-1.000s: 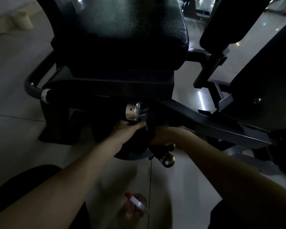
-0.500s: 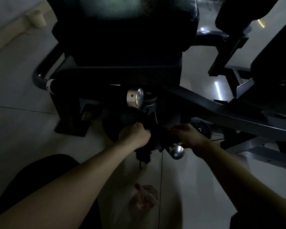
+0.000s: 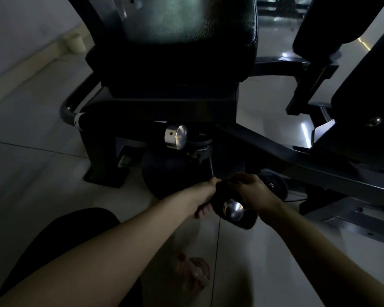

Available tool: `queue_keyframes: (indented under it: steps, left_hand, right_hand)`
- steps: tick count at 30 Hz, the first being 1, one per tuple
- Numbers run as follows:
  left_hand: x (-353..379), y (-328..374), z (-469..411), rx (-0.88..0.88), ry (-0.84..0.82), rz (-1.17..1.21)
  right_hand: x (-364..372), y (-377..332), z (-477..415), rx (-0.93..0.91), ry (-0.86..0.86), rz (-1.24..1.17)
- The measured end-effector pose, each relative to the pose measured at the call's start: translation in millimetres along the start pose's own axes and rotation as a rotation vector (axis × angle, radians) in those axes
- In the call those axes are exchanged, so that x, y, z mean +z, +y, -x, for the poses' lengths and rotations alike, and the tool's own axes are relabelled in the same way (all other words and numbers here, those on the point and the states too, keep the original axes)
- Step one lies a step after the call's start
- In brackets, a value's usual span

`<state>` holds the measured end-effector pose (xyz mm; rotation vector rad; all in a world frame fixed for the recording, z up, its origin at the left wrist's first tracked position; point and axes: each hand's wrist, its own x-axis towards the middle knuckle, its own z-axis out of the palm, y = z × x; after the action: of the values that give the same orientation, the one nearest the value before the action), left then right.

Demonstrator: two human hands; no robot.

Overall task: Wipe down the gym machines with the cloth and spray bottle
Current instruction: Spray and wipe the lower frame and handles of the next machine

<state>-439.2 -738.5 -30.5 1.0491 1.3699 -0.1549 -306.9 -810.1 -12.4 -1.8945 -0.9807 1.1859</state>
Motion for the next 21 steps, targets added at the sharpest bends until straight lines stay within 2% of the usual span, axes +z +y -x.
queue_keyframes:
  steps: [3,7,11,13,16,21]
  left_hand:
    - [-17,-3,8,0.089,-0.02,-0.055]
    - [-29,-5,11,0.037,-0.073,-0.051]
    - [-15,-10,0,-0.057,-0.208,0.187]
    - [-7,-9,-3,-0.08,-0.221,0.329]
    - [5,-4,-10,-0.085,-0.201,0.411]
    - [10,1,6,-0.077,-0.145,0.267]
  right_hand:
    - [-10,-7,0,-0.01,-0.075,-0.046]
    - [-10,-8,-1,-0.015,-0.117,-0.106]
    - [-1,9,-10,-0.093,0.05,0.106]
    - [1,17,-11,-0.108,0.054,0.136]
    - [6,23,-6,-0.078,0.005,0.14]
    - [-2,11,8,-0.09,-0.062,0.148]
